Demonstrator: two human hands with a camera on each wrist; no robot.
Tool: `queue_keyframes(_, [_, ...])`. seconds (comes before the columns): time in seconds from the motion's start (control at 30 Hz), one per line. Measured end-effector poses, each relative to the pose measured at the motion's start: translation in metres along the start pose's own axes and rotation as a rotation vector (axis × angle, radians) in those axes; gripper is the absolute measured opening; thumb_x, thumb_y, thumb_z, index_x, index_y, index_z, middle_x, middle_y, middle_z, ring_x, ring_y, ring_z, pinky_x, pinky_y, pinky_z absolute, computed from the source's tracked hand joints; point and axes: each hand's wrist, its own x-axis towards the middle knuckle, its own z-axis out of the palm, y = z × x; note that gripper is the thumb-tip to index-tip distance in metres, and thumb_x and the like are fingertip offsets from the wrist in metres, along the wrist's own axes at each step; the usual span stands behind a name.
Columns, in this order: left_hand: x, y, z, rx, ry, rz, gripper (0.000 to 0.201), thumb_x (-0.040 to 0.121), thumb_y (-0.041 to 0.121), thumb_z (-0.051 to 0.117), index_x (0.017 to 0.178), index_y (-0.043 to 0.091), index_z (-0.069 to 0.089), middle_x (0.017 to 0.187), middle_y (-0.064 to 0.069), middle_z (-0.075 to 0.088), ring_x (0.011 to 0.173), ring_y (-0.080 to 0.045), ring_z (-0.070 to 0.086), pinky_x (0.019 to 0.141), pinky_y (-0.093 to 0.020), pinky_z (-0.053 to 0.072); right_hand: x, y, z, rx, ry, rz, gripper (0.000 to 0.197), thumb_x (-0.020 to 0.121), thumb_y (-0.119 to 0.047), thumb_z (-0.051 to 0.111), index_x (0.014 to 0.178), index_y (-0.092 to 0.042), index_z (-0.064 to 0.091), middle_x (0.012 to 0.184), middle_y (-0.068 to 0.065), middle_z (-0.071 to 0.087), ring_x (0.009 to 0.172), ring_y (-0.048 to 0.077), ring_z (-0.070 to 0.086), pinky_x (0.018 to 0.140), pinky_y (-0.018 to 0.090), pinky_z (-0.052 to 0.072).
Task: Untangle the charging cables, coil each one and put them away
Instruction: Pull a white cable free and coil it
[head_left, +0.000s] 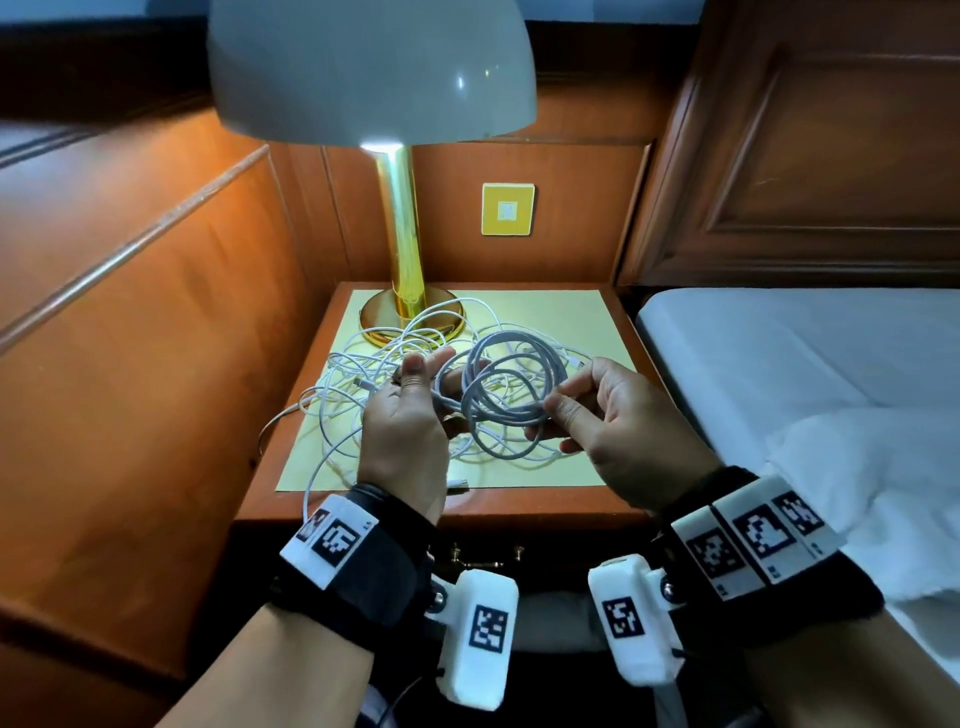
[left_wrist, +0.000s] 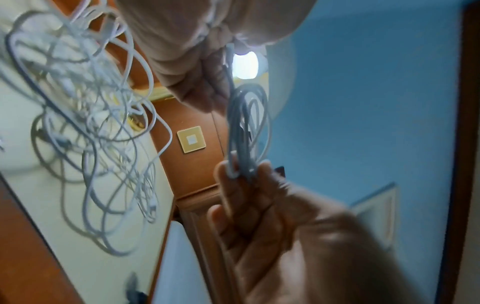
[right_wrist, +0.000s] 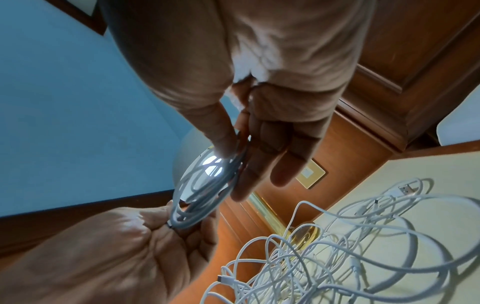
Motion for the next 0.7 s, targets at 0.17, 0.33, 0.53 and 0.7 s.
queue_keyframes(0.17, [-0.005,0.009,0.001,-0.377,-0.175,-0.245,0.047,0.109,0.033,0.029,0.12,-0.003,0.057,0.072,-0.006,0.064,0.066,-0.015,0.062,0.066,-0.028,0.057,0.003,0.003,-0.004,-0.199,0.003,-0.052,0.003,0.099,-0.016,0.059,0.098,-0.014,0.059,0.08,-0.001,0.076,0.079,0.003,0.071,0.071,0.019,0.052])
queue_keyframes(0.33, [-0.006,-0.001,0.006,-0.073,-0.231,-0.122,0.049,0.096,0.044,0.045,0.12,0.004,0.059,0.076,-0.003,0.058,0.066,-0.015,0.055,0.063,-0.03,0.05,0.002,0.011,-0.001,-0.251,0.036,-0.034,0.005,0.097,-0.021,0.062,0.096,-0.018,0.059,0.084,-0.002,0.073,0.084,0.011,0.071,0.084,0.036,0.057])
queue_keyframes(0.53, [-0.004,-0.01,0.003,0.196,-0.416,0.014,0.048,0.084,0.04,0.068,0.117,0.007,0.058,0.07,0.005,0.059,0.066,-0.01,0.053,0.063,-0.024,0.046,0.003,0.015,0.0,0.062,0.061,0.056,0.006,0.096,-0.016,0.062,0.099,-0.013,0.059,0.092,0.003,0.076,0.094,0.019,0.072,0.089,0.046,0.057])
queue_keyframes(0.7, [-0.002,-0.009,0.004,0.193,-0.482,-0.031,0.05,0.082,0.043,0.071,0.113,0.004,0.067,0.074,-0.002,0.065,0.06,-0.009,0.05,0.052,-0.02,0.034,0.008,0.021,0.0,0.219,0.081,0.126,0.009,0.098,-0.017,0.061,0.101,-0.011,0.056,0.102,0.019,0.072,0.1,0.033,0.07,0.089,0.053,0.056])
